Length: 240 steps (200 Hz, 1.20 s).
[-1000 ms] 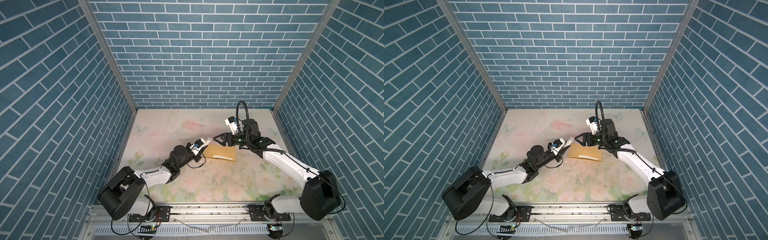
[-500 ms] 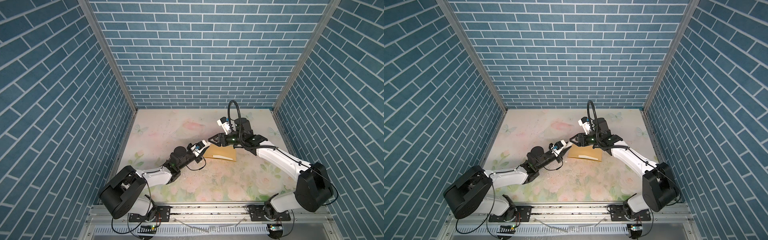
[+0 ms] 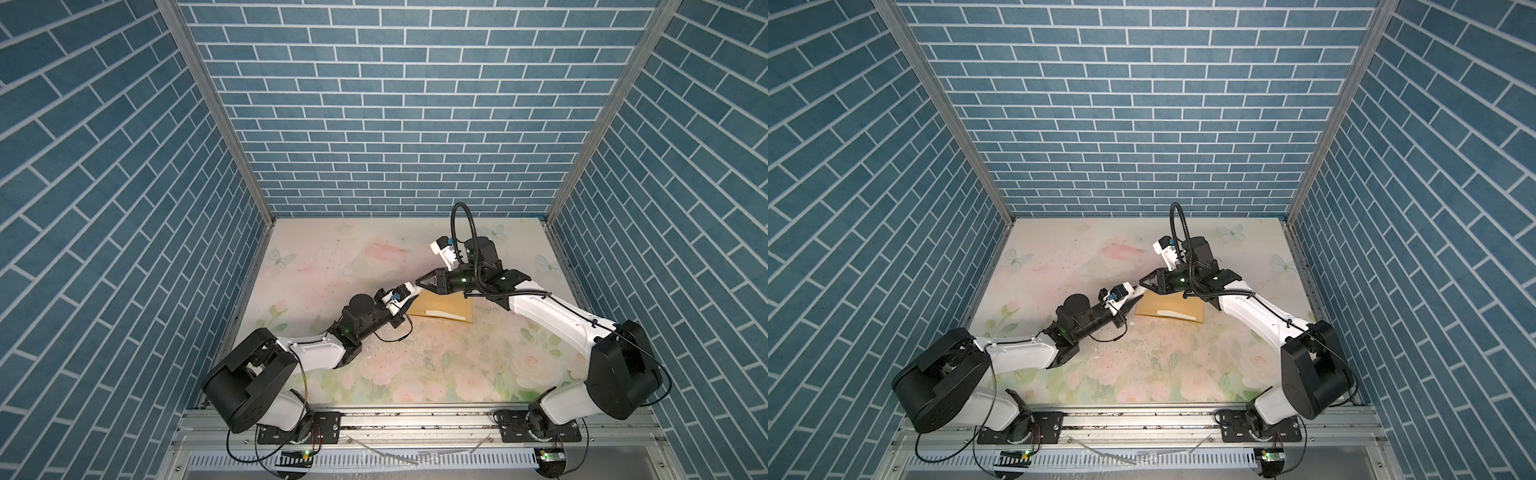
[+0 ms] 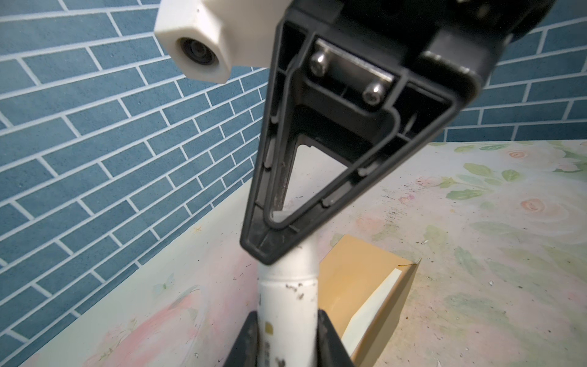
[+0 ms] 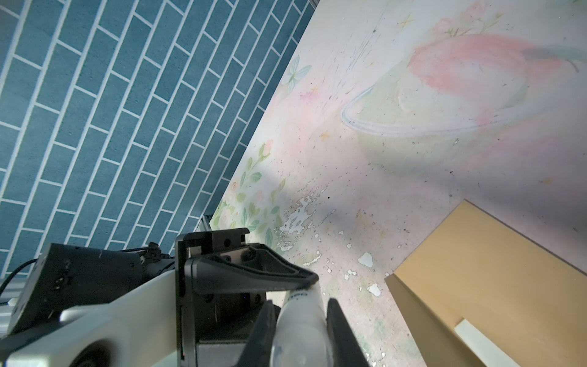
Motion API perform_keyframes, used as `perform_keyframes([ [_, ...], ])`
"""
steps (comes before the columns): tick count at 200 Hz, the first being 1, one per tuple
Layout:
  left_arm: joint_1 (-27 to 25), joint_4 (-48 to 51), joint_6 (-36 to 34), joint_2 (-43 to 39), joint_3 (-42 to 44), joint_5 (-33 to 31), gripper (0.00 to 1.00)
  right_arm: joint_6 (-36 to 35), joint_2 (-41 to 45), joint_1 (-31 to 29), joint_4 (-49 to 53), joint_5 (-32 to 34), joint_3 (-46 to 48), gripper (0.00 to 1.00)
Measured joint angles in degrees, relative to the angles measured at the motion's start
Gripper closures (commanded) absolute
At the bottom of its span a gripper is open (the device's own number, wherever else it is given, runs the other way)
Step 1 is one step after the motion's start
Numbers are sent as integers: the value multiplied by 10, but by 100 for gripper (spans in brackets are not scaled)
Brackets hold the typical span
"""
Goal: Place the letter into the envelope and seal it
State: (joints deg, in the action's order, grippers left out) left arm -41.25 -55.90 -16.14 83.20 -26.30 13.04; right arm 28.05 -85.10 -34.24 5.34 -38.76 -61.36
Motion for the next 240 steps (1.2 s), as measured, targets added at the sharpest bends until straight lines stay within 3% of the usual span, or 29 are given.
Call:
perform_keyframes([
  [165,-7,-35,-2,-1,9,14,100,-28,32,21,33,-17,0,98],
  [240,-6,0,-2,-3,15,26,100,-53,67,57,27,12,0,98],
])
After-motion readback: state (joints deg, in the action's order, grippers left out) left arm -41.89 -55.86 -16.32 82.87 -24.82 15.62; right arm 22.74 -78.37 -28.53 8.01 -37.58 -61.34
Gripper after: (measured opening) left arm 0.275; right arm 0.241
